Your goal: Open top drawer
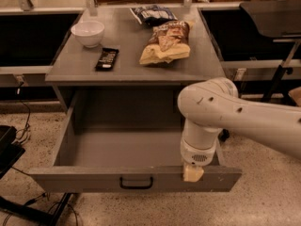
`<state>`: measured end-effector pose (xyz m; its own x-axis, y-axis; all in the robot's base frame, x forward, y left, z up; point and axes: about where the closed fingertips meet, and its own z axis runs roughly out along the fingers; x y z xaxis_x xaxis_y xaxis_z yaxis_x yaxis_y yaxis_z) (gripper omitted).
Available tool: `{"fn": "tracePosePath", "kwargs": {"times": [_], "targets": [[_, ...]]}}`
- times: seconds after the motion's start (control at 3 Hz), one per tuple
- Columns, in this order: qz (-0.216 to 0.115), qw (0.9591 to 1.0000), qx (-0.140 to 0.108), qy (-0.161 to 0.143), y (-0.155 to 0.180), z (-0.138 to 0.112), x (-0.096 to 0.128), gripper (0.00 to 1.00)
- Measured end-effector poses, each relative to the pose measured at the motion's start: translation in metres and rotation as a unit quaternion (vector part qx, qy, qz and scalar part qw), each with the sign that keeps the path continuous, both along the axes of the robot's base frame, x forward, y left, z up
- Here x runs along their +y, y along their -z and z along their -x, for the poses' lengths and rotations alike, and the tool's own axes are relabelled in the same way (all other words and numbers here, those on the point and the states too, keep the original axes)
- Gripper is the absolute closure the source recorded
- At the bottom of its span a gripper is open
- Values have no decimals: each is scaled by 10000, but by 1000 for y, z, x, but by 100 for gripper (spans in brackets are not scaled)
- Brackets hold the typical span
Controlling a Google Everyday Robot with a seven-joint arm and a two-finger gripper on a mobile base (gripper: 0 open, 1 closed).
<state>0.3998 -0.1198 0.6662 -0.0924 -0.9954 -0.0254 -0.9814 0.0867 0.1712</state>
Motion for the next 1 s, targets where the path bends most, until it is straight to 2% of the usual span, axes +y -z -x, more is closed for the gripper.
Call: {"fn": "tracePosePath", "kwargs": {"times": [1.0], "targets": [[23, 9997, 235, -1, -9, 30, -17, 100]]}}
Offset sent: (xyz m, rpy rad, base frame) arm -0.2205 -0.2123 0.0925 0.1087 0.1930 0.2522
